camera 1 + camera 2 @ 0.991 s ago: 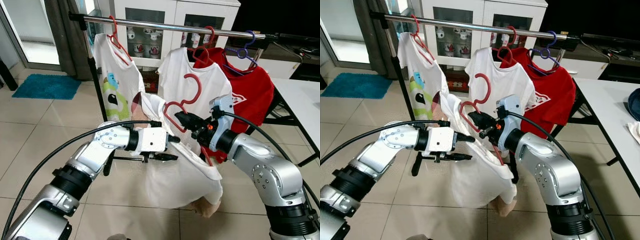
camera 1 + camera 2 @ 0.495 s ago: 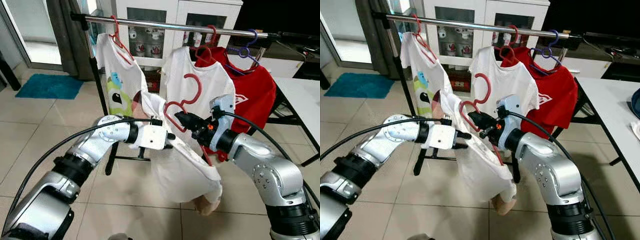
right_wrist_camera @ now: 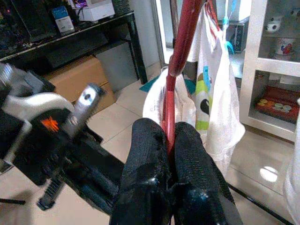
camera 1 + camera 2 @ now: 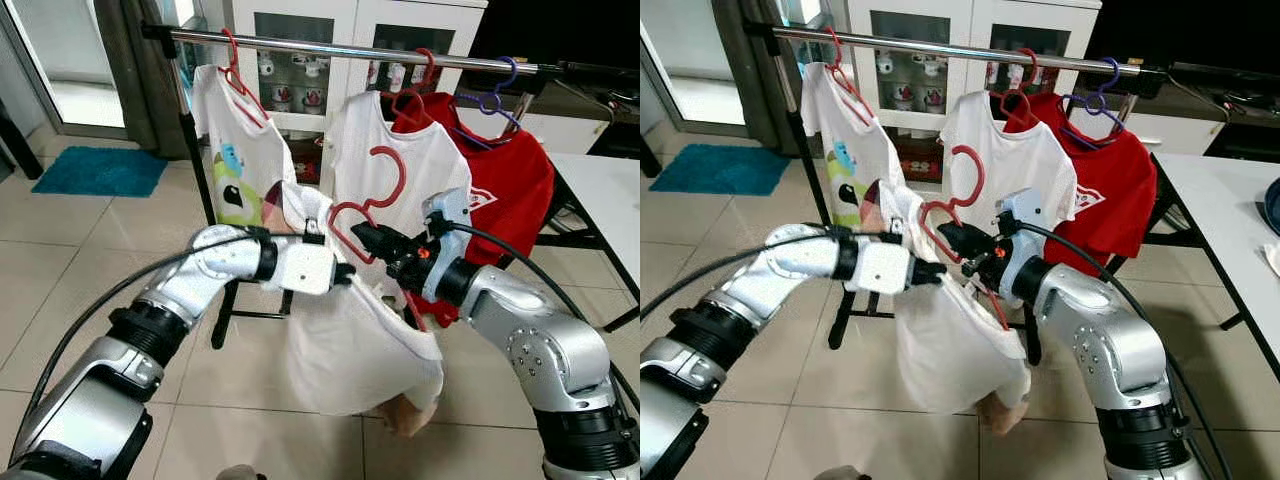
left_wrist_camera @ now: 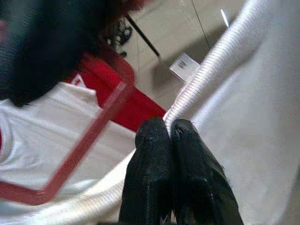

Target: Hang hanger

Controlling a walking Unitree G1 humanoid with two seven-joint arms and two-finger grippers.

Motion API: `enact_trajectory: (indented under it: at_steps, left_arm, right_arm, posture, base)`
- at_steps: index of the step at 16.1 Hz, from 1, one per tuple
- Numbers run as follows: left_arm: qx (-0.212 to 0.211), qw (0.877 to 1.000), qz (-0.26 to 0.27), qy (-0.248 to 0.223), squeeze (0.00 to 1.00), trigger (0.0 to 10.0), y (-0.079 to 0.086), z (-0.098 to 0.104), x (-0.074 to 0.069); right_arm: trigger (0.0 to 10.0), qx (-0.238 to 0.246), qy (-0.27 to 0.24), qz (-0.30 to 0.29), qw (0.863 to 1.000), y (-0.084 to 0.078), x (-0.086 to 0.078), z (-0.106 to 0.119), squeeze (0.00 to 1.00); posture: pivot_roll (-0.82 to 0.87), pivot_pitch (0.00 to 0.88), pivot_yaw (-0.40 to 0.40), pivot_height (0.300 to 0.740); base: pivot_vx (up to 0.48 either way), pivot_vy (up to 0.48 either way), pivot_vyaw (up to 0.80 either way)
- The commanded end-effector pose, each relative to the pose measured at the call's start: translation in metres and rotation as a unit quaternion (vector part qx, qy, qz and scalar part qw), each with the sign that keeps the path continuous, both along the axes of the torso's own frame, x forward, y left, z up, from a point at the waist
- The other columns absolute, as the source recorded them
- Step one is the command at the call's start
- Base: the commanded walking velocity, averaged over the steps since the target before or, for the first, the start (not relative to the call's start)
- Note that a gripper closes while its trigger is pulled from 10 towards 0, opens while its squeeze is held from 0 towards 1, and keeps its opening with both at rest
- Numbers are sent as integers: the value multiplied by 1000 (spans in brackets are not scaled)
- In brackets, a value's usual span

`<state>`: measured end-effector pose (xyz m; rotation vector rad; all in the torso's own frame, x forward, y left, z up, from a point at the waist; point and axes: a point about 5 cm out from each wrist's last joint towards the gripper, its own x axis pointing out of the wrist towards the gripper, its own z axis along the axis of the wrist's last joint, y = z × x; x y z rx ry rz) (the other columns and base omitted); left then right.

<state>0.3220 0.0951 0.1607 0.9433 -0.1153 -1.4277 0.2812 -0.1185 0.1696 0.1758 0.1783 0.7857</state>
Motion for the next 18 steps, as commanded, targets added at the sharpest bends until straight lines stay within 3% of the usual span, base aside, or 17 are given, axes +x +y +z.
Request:
enact_trajectory:
  at_steps: [1, 4, 8, 10, 14, 17, 18]
  left_arm:
    - [-16, 1000, -5, 4, 0, 0, 3, 15, 0]
    - [8, 1000, -2, 9, 0, 0, 18, 31, 1]
    - [-1, 999, 36, -26, 0, 0, 34, 68, 11]
    - [-54, 995, 64, -60, 0, 0, 31, 87, 18]
    - [-63, 997, 40, -15, 0, 0, 4, 59, 11]
    - [0, 999, 52, -3, 0, 0, 6, 41, 12]
    - [10, 997, 71, -16, 0, 10000, 13, 44, 16]
  right_arm:
    - [10000, 2, -15, 3, 1000, -3, 2, 8, 0]
    - [10000, -14, -4, 4, 1000, -7, 1, 1, 0]
    - [10000, -29, 7, 12, 999, -7, 0, -6, 0]
    - [10000, -29, 8, 18, 999, -6, -1, -6, 0]
    - [10000, -29, 7, 24, 999, -5, 0, -6, 0]
    - [10000, -28, 7, 26, 999, -5, -2, -6, 0]
    - [10000, -27, 8, 25, 999, -6, -3, -7, 0]
  posture:
    - [-83, 0, -16, 740]
    - [-80, 0, -21, 740]
    - [-77, 0, -25, 740]
    - [-75, 0, -26, 740]
    - [-74, 0, -25, 740]
    - [-82, 0, -18, 740]
    - [-83, 0, -17, 740]
  base:
    - [0, 0, 0]
    - [0, 0, 0]
    - [0, 0, 0]
    - [0, 0, 0]
    - [0, 0, 0]
    - [0, 0, 0]
    - [0, 0, 0]
